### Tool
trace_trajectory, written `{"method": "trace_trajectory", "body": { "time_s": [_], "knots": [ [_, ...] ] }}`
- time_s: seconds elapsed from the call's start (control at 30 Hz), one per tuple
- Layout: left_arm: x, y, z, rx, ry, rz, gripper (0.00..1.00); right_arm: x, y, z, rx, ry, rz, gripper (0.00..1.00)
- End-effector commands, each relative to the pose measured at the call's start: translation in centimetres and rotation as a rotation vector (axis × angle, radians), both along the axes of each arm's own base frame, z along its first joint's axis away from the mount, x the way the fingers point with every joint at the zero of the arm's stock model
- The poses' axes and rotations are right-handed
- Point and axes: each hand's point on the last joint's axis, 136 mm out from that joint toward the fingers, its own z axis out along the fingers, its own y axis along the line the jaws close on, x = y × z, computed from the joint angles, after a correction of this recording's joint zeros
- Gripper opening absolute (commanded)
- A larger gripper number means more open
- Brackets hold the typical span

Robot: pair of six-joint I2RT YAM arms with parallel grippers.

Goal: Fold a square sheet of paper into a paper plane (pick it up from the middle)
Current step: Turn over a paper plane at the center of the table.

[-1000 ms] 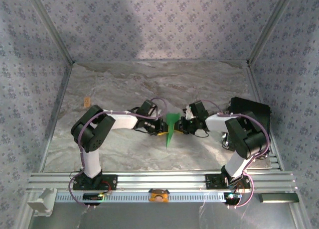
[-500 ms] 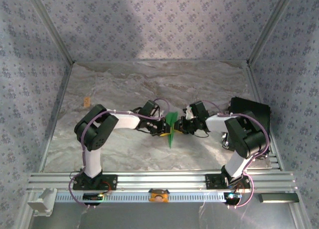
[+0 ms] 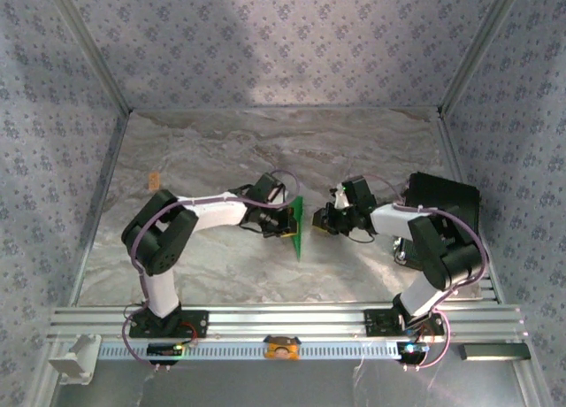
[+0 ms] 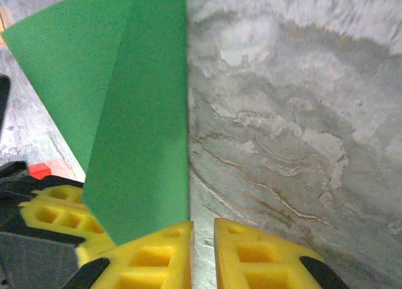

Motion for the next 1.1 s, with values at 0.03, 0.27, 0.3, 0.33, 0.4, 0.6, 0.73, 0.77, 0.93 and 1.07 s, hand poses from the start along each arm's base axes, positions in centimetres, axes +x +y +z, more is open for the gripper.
{"method": "trace_trajectory", "body": {
  "time_s": [0.03, 0.27, 0.3, 0.33, 0.4, 0.6, 0.73, 0.77, 0.93, 1.07],
  "knots": [
    [0.6, 2.9, 1.9, 0.226, -0.086, 0.002, 0.01, -0.4, -1.2, -0.1, -0.057, -0.005, -0.017, 0.18],
    [0.4, 4.6, 1.8, 0.45, -0.101, -0.038, 0.0, -0.4, -0.8, 0.1, -0.052, -0.007, -0.011, 0.18],
    [0.3, 4.6, 1.9, 0.466, -0.107, -0.042, 0.0, -0.4, -0.8, 0.1, -0.053, -0.006, -0.009, 0.18],
    [0.3, 4.6, 2.0, 0.477, -0.113, -0.044, 0.0, -0.4, -0.7, 0.1, -0.053, -0.006, -0.006, 0.18],
    [0.2, 4.7, 2.1, 0.499, -0.12, -0.05, 0.0, -0.5, -0.6, 0.1, -0.054, -0.007, -0.004, 0.18],
    [0.1, 5.4, 1.5, 0.546, -0.115, -0.062, 0.0, -0.4, -0.1, 0.5, -0.038, -0.02, 0.008, 0.18],
    [0.0, 4.9, 1.1, 0.524, -0.098, -0.06, 0.0, -0.2, 0.2, 1.3, -0.017, -0.062, 0.004, 0.2],
    [0.0, 4.8, 0.9, 0.52, -0.095, -0.06, 0.0, -0.1, 0.2, 1.5, -0.017, -0.068, 0.0, 0.21],
    [-0.2, 4.9, 0.2, 0.531, -0.083, -0.057, 0.01, -0.1, 0.3, 1.5, -0.02, -0.068, 0.003, 0.21],
    [-0.2, 4.9, -0.2, 0.538, -0.072, -0.05, 0.01, -0.1, 0.4, 1.5, -0.02, -0.067, 0.004, 0.21]
  ]
}}
